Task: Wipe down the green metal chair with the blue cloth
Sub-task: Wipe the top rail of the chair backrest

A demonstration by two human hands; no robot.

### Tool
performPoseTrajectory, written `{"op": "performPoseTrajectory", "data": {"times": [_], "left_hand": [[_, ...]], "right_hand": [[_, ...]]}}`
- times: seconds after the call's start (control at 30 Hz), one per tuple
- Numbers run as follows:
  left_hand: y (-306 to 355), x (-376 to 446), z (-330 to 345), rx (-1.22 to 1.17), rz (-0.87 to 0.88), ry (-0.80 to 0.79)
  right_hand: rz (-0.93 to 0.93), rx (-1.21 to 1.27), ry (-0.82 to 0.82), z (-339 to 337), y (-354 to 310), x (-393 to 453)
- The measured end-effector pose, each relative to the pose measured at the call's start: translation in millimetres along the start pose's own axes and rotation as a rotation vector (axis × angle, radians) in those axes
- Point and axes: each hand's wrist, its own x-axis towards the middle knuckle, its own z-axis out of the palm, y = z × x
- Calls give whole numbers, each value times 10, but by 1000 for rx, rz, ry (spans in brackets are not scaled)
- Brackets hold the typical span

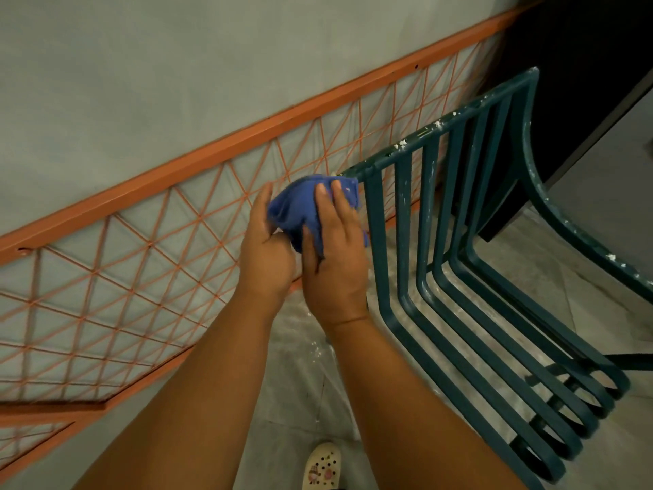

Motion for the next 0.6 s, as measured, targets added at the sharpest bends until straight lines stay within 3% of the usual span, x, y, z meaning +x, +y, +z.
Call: {"op": "performPoseTrajectory", "data": {"times": [0.1,0.23,0.4,0.6], "left_hand": [[-44,4,12,20,30,64],[-123,-17,-37,117,52,108],[-78,-97,-2,42,4,99],[-64,-130,-4,184,-16,166]], "right_hand": [[-178,-267,-122,87,114,79],[-256,-448,-241,8,170,197],[-102,-482,-240,58,-60,457],[-304,-314,-290,11,304,146]]}}
